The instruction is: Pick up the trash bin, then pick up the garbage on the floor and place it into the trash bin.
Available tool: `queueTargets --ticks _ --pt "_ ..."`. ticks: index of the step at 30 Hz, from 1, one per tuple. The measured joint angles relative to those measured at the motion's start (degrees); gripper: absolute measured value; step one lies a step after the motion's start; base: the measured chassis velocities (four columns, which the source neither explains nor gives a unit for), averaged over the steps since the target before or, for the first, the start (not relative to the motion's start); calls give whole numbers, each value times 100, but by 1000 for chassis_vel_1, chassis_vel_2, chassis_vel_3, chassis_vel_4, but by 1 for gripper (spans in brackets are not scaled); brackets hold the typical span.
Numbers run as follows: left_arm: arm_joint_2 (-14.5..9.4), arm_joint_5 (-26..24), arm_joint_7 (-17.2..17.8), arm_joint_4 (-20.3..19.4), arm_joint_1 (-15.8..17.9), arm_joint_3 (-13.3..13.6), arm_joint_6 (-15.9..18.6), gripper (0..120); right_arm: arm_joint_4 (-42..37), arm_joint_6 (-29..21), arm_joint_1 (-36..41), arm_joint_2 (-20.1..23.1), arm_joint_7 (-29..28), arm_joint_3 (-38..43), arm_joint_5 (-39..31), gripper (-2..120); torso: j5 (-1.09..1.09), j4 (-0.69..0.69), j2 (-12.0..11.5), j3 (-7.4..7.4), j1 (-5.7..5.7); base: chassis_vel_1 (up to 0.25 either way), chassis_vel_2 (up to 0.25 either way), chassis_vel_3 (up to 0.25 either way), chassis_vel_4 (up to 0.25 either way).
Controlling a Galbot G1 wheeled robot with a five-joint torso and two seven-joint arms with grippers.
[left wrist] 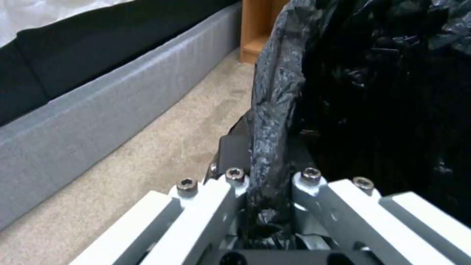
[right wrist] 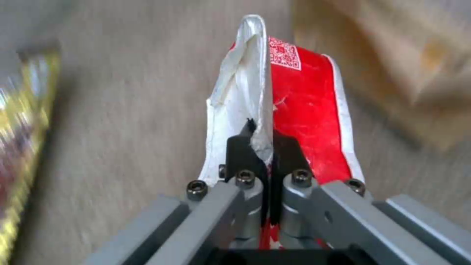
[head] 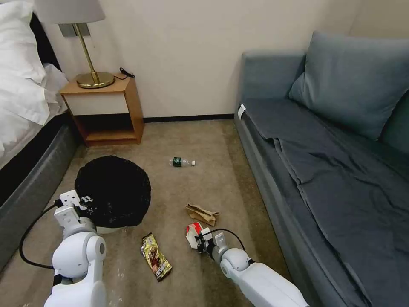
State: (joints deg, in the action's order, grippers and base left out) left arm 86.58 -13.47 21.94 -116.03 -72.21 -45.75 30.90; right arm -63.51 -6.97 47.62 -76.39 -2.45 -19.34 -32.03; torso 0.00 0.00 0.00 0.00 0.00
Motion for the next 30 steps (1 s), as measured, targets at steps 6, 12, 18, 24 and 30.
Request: queueTargets --ticks 6,12,18,24,30 --pt "-18 -57 12 52 47 -16 3 4 -729 81 -202 88 -249 323 -19 0 -1 0 0 0 0 0 0 0 0" --pt "-13 -82 10 68 60 24 12 4 -1119 112 -735 39 -573 589 28 0 -1 0 0 0 0 0 0 0 0" --pt "-11 -116 7 116 72 43 13 4 -1333 374 -1459 -49 -957 403 27 0 -1 0 0 0 0 0 0 0 0" --pt "31 -116 4 142 114 89 1 4 -1712 498 -2102 -204 -1454 -208 -254 0 -1 0 0 0 0 0 0 0 0" --pt "87 -67 0 132 158 132 8 4 -1863 545 -2568 -534 -1947 -1042 -600 0 -2 1 0 0 0 0 0 0 0"
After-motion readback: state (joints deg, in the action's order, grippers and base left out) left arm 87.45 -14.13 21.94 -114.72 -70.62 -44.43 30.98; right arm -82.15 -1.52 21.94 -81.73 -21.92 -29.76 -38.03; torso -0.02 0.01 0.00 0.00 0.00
